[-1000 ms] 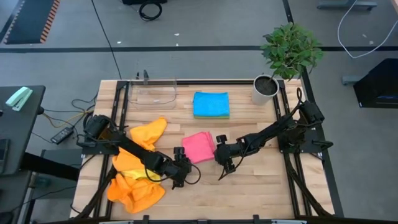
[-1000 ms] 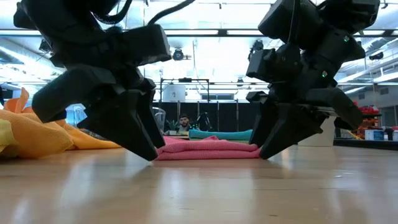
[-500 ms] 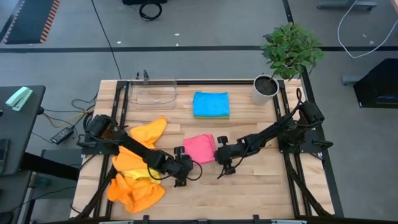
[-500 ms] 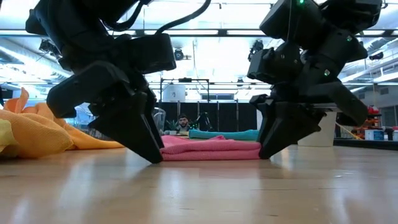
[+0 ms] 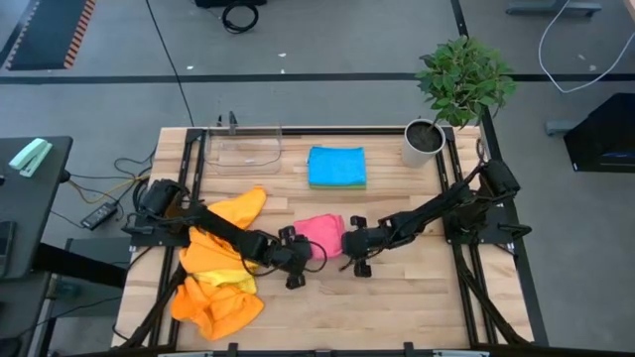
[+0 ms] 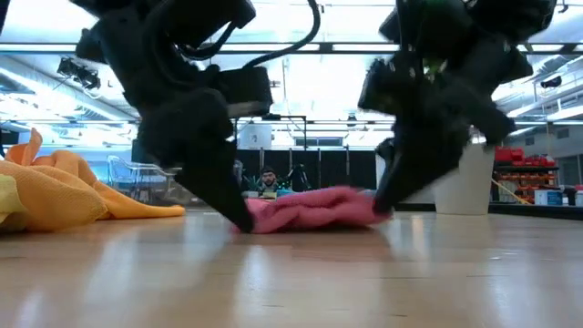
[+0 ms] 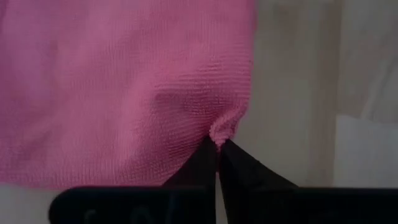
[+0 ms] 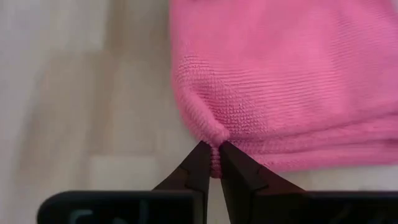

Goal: Fold microfiber towels
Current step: Stack the folded pink towel on the blue towel

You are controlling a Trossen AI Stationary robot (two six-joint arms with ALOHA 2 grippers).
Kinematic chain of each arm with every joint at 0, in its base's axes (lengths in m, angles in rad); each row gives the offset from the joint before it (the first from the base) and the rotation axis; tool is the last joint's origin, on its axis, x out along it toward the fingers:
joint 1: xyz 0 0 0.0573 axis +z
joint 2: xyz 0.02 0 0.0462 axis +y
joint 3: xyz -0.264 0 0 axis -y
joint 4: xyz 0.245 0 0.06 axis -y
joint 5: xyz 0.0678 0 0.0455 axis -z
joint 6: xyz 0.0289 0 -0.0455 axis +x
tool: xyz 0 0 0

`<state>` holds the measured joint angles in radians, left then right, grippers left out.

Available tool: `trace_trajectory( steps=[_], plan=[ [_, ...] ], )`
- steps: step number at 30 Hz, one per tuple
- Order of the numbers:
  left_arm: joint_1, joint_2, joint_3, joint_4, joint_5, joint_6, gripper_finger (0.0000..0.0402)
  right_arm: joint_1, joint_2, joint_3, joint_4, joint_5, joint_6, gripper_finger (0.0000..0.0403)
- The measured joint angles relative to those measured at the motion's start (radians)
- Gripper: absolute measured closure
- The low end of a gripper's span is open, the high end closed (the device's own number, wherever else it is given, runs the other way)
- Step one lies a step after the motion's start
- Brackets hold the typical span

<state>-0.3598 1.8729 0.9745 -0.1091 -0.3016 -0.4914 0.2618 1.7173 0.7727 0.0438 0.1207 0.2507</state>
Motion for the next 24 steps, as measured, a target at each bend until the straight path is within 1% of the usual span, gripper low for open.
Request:
trace_trajectory(
  steps=[3,5,8,11,13,15,19,24],
  plan=[
    [0.012,-0.065,-0.005,-0.049,0.104,-0.007,0.0393,-0.010,-0.072,0.002,-0.013,-0.016,0.087,0.0363],
    [0.025,-0.123,-0.002,-0.055,0.144,-0.022,0.0393,-0.019,-0.130,0.002,-0.024,-0.019,0.113,0.0363],
    [0.049,-0.201,-0.001,-0.096,0.147,-0.022,0.0394,-0.038,-0.225,0.004,-0.038,-0.009,0.118,0.0363],
    [0.097,-0.273,-0.002,-0.118,0.144,-0.015,0.0394,-0.063,-0.300,0.004,-0.083,0.029,0.093,0.0363],
    [0.135,-0.311,0.015,-0.147,0.140,0.016,0.0394,-0.087,-0.341,0.003,-0.107,0.061,0.075,0.0363],
    [0.180,-0.334,0.055,-0.227,0.141,0.080,0.0394,-0.111,-0.383,0.003,-0.139,0.086,0.054,0.0363],
    [0.287,-0.334,0.217,-0.362,0.142,0.284,0.0394,-0.181,-0.448,0.003,-0.147,0.116,-0.020,0.0363],
    [0.465,-0.289,0.410,-0.469,0.139,0.522,0.0395,-0.342,-0.511,0.004,-0.162,0.140,-0.163,0.0363]
  ],
)
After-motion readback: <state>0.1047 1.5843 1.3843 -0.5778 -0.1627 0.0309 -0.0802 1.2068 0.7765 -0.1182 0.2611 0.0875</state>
